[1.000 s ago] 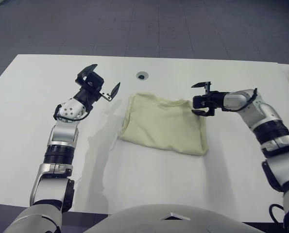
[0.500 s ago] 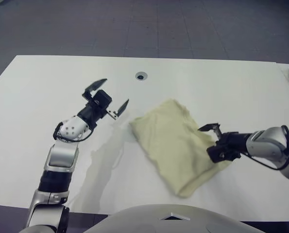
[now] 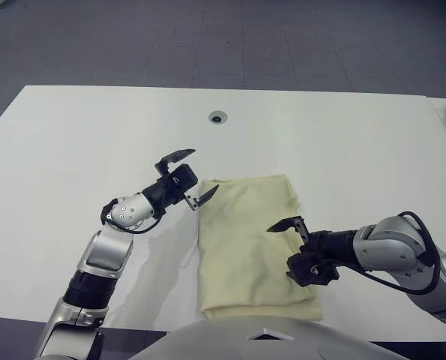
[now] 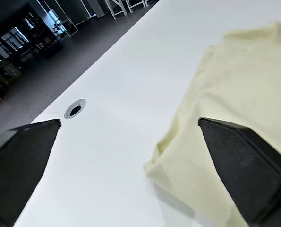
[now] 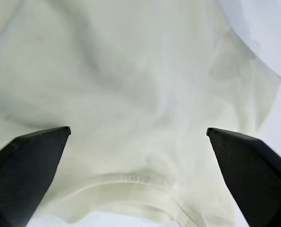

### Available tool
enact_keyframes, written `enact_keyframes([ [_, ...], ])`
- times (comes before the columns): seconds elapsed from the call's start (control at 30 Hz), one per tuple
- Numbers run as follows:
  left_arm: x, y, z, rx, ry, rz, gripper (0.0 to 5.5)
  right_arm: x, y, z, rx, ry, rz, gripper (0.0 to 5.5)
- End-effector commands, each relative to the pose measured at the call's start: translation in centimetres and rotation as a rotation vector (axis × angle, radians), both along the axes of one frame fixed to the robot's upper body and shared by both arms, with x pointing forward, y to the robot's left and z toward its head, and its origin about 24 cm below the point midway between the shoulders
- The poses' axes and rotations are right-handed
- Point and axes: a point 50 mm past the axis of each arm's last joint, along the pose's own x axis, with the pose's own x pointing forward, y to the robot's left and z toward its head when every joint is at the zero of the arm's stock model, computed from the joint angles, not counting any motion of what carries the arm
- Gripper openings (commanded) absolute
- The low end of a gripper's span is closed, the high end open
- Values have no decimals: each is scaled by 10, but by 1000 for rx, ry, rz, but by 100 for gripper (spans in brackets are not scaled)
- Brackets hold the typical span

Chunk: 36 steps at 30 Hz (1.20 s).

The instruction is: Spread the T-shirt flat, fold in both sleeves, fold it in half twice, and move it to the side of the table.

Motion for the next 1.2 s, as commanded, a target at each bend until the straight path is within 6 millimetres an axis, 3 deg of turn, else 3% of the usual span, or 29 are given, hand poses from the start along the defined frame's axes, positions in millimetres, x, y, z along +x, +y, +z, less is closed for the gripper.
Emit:
enact_keyframes([
  [0.03,-4,-16,-14,-29,140,-91,540,10,-4,11,14,-56,-20,537],
  [0.13,-5,-19,-31,37,224,-116,540,16,-9,18,37,-71,-52,537],
  [0.3,18,-16,-59,154,280,-15,540,32,-11,29,109,-137,-112,537],
  [0.57,40,-5,-62,211,253,16,540,41,-13,26,158,-162,-173,537],
  [0.73,42,-4,-60,205,234,5,540,44,-17,26,185,-178,-214,537],
  [0.93,38,-24,-28,-101,163,-62,540,40,-21,26,275,-155,-296,537],
  [1.07,34,-24,5,-217,42,-77,540,32,-27,28,334,-115,-366,537],
  [1.2,22,-17,43,-261,-75,-98,540,8,-32,24,338,-9,-381,537],
])
